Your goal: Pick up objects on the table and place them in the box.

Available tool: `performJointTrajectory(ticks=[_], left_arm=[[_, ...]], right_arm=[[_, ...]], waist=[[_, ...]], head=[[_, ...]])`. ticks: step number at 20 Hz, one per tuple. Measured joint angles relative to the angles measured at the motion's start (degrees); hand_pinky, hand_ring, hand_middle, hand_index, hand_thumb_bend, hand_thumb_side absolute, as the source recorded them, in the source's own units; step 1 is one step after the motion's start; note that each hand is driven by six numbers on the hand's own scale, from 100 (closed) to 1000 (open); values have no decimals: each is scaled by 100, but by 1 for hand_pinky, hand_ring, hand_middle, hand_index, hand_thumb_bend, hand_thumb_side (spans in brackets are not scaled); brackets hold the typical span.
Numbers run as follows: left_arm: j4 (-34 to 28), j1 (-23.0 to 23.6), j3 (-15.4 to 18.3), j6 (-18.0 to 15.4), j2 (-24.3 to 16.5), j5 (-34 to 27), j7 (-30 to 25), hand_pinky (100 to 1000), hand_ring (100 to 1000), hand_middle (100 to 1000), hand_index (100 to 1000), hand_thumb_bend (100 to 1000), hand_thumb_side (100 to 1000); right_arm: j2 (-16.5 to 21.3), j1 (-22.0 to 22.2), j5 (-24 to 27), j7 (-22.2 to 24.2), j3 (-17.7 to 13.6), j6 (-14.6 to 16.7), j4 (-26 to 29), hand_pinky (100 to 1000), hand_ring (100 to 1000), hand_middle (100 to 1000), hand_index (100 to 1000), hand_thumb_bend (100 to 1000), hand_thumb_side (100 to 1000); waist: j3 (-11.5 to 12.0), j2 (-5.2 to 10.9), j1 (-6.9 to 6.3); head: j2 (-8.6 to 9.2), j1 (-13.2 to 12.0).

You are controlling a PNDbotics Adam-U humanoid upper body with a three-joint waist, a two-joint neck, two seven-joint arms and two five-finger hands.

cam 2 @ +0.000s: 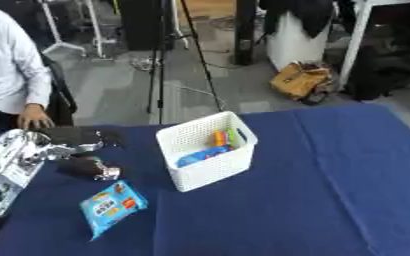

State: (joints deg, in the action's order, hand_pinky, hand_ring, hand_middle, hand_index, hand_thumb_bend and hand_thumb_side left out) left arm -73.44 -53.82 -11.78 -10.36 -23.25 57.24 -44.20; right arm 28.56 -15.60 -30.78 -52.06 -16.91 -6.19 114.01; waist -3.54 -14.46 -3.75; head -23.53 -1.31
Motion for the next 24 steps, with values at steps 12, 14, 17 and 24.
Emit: performJointTrajectory(ticks=[12, 14, 17, 24], left_arm=[[-251, 538, 101, 149, 17, 63, 524, 1000, 1000, 1000, 1000, 547, 1000], [-276, 601, 103, 131, 33, 109, 585, 1000, 1000, 1000, 1000, 548, 1000], [-277, 715, 103, 92, 61, 176, 637, 1000, 1000, 1000, 1000, 554, 1000], [-269, 858, 102, 3, 170, 295, 719, 1000, 1000, 1000, 1000, 546, 1000]], right_arm=[[0, -7, 7, 1, -4, -2, 0, 838, 833, 653, 733, 100, 796], [0, -9, 7, 1, -4, -2, 0, 838, 833, 652, 733, 100, 796], [0, -26, 7, 1, -6, -3, 0, 838, 832, 652, 731, 100, 795], [-2, -51, 8, 1, -14, -3, 0, 837, 832, 650, 731, 100, 792]], waist=[[4, -32, 0], [5, -34, 0], [5, -41, 1], [-5, -73, 10]], head=[[-1, -5], [-1, -8], [-1, -11], [-1, -12]])
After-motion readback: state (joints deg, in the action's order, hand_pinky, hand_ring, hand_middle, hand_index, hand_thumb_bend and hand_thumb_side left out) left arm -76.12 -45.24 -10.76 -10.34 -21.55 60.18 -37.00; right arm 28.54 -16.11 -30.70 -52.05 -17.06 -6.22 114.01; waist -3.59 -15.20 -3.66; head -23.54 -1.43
